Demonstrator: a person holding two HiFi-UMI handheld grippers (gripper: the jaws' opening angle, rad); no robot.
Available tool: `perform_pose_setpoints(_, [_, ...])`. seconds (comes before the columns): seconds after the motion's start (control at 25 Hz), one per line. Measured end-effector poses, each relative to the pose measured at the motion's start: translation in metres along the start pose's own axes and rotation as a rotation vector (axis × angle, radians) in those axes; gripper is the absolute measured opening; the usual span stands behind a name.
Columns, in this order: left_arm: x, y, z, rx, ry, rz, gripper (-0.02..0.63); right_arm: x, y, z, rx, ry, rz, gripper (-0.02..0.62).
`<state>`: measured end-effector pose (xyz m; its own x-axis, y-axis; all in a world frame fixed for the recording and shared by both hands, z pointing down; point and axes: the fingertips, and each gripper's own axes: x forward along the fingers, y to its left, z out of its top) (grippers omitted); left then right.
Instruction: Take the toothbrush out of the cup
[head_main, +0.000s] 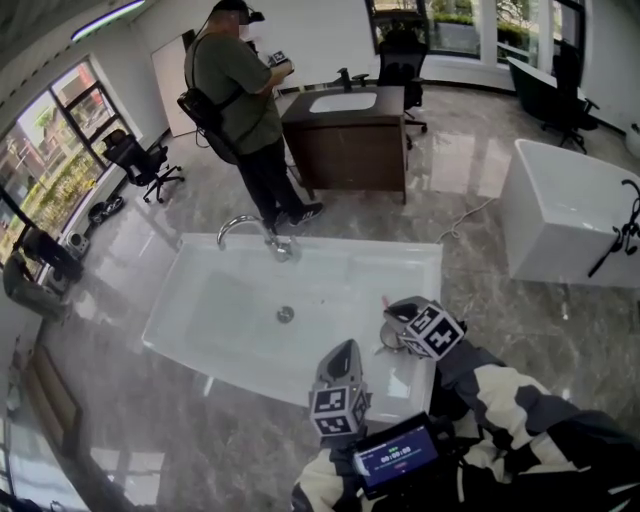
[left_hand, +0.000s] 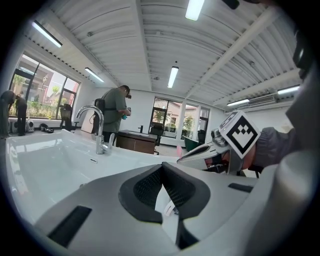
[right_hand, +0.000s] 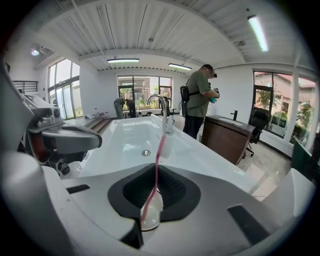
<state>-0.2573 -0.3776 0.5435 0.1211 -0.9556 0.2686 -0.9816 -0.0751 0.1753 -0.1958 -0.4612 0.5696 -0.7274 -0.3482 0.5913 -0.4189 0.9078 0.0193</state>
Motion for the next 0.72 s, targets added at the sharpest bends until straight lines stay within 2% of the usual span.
perform_pose_setpoints(0.2, [0.003, -0.001, -0.004, -0.006, -0.006, -0.018, 0.005, -0.035, 0.009, 0.039, -0.010, -0.166, 0.022, 0.023])
perform_pose_setpoints(0.4, [0.007, -0.005, 0.009, -0.009, -0.052, -0.032, 0.005, -0.079, 0.033, 0.065, -0.012, -0.326, 0.088, 0.023])
perform_pose_setpoints(0.52, [0.006, -0.012, 0.017, 0.006, -0.067, -0.045, 0.005, -0.088, 0.048, 0.054, -0.018, -0.319, 0.116, 0.024])
perform_pose_setpoints(0.72, [0.002, -0.018, 0.017, 0.058, -0.083, -0.055, 0.005, -0.080, 0.065, 0.019, -0.020, -0.231, 0.172, 0.023])
